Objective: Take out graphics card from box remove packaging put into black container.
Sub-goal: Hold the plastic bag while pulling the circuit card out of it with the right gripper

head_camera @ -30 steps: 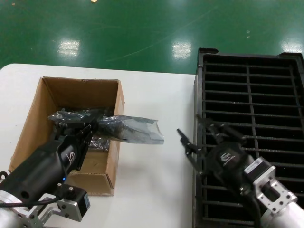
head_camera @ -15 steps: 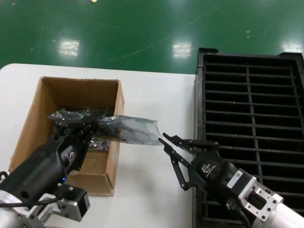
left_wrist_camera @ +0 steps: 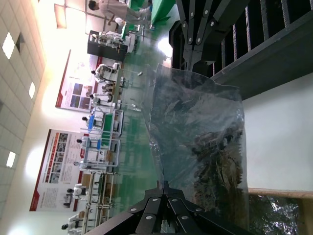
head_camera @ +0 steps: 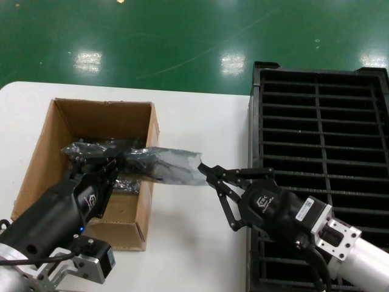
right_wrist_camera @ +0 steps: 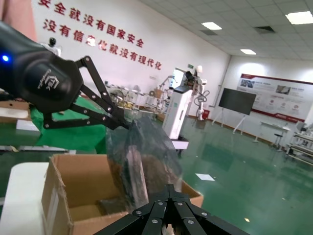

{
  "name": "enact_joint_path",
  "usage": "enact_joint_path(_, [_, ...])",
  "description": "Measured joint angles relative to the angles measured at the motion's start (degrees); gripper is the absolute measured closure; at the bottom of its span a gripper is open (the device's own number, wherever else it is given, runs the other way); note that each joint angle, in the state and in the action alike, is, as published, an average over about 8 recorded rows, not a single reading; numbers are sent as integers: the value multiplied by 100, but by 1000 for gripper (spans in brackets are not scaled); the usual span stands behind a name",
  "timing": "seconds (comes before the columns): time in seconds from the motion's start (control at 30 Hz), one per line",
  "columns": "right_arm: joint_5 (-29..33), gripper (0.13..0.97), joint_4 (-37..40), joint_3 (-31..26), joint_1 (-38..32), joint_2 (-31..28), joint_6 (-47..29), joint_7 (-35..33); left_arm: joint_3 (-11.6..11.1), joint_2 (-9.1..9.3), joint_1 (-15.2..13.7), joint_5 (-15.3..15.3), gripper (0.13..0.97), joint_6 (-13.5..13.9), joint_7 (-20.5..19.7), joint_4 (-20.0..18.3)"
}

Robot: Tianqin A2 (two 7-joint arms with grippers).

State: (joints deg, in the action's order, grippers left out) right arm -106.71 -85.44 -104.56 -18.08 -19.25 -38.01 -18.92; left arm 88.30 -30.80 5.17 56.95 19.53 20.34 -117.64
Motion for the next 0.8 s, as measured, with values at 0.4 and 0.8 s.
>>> enact_joint_path(0.4, [-86, 960, -34, -70, -53, -98, -291, 45, 0, 0, 0, -1, 957, 0, 0, 0])
enact_joint_path(0.8, [-11, 960, 251, -270, -389, -135, -620, -41, 0, 0, 0, 0, 957, 0, 0, 0])
